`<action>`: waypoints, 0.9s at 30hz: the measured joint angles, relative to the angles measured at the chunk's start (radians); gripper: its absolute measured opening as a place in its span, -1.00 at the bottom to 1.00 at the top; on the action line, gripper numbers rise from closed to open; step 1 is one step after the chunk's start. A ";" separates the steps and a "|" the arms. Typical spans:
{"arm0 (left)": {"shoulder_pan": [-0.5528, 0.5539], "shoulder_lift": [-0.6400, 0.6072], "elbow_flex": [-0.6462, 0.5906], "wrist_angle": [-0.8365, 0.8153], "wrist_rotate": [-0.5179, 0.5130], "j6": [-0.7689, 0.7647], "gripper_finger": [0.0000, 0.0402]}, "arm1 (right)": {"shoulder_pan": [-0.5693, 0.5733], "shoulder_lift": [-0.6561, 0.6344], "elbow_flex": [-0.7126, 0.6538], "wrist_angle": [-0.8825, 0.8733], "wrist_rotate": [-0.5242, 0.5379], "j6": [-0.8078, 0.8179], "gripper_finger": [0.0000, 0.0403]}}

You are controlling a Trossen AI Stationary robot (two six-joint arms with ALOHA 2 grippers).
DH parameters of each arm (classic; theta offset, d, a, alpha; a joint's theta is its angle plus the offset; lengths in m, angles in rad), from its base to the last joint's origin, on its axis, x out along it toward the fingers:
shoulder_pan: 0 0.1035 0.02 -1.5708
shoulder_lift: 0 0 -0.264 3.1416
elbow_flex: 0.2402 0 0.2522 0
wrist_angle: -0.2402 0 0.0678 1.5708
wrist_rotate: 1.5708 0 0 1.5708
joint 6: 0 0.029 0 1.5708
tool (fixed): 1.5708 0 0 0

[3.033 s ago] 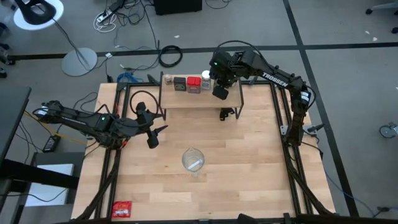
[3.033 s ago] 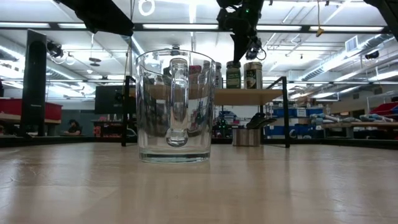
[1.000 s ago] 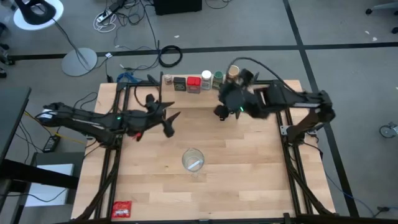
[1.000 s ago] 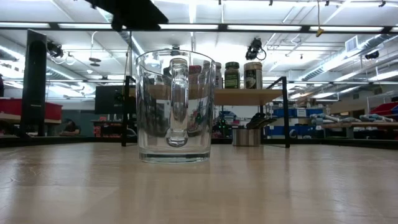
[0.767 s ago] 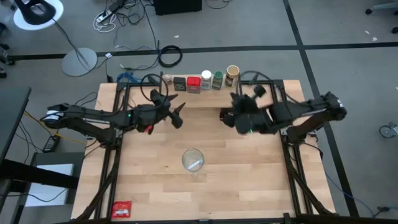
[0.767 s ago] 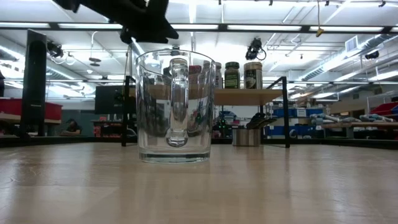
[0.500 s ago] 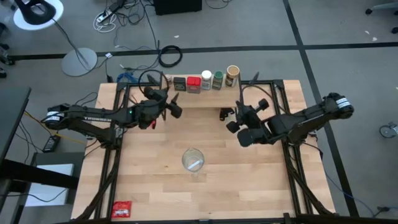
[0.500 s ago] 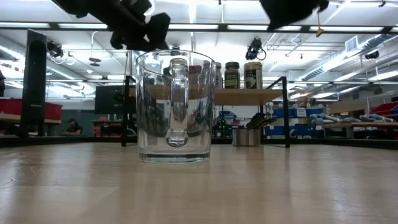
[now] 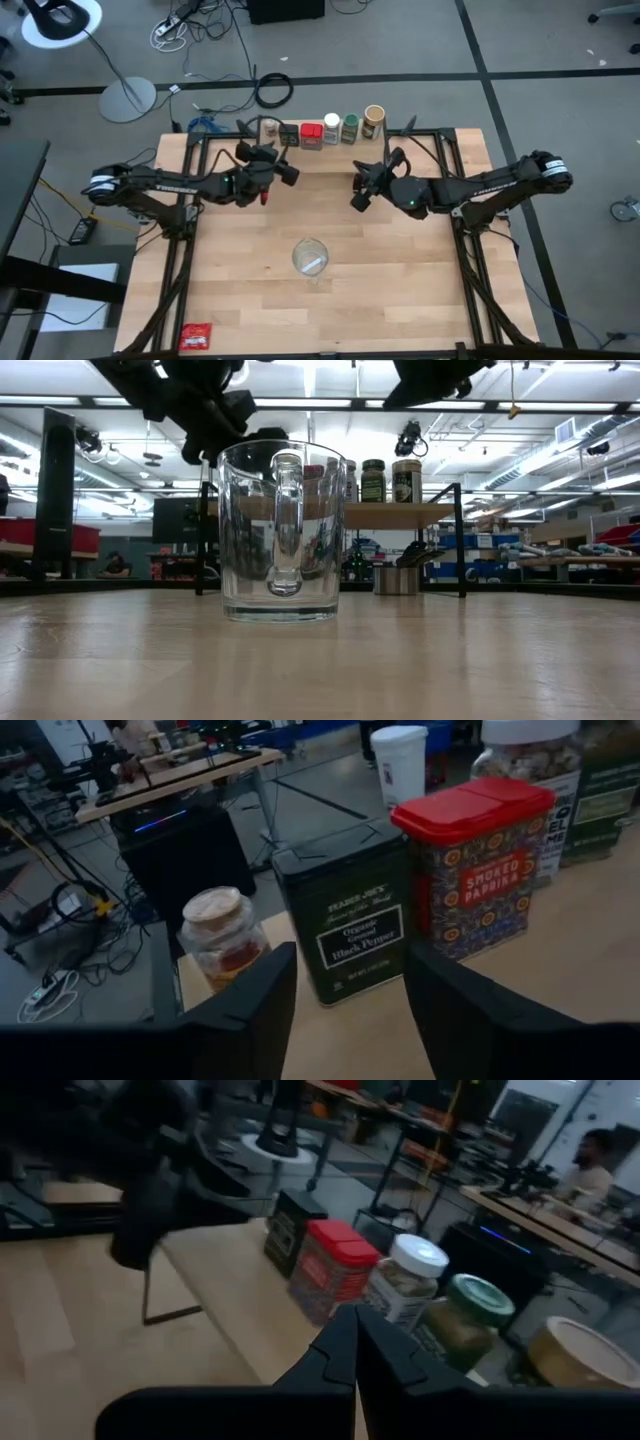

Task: Shelf spices
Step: Adjust the black seasoning can on the shelf

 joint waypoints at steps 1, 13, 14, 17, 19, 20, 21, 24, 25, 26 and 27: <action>0.003 0.009 0.000 0.012 -0.001 0.000 -0.08 | -0.001 0.000 -0.011 0.015 -0.006 -0.005 -1.00; 0.062 0.074 0.000 0.081 -0.004 0.012 -0.10 | -0.027 0.001 -0.041 0.040 -0.019 -0.019 -1.00; 0.064 0.080 0.000 0.083 -0.004 0.015 -0.10 | -0.027 0.001 -0.041 0.040 -0.019 -0.019 -1.00; 0.068 0.095 0.000 0.113 -0.002 0.032 -0.10 | -0.027 0.001 -0.041 0.040 -0.019 -0.019 -1.00; 0.068 0.104 0.000 0.127 -0.002 0.033 -0.10 | -0.027 0.001 -0.041 0.040 -0.019 -0.019 -1.00; 0.068 0.105 0.000 0.125 -0.001 0.033 -0.12 | -0.027 0.001 -0.041 0.039 -0.019 -0.019 -1.00; 0.067 0.105 0.000 0.124 0.000 0.034 -0.14 | -0.027 0.001 -0.041 0.039 -0.020 -0.019 -1.00; 0.057 0.105 0.000 0.125 -0.002 0.033 -0.23 | -0.027 0.001 -0.041 0.036 -0.019 -0.019 -1.00; 0.050 0.105 0.000 0.125 -0.002 0.033 -0.28 | -0.027 0.001 -0.041 0.035 -0.019 -0.019 -1.00; 0.043 0.105 0.000 0.126 -0.002 0.033 -0.33 | -0.027 0.001 -0.041 0.034 -0.019 -0.019 -1.00; 0.037 0.104 0.000 0.128 -0.002 0.033 -0.38 | -0.027 0.001 -0.041 0.034 -0.019 -0.019 -1.00</action>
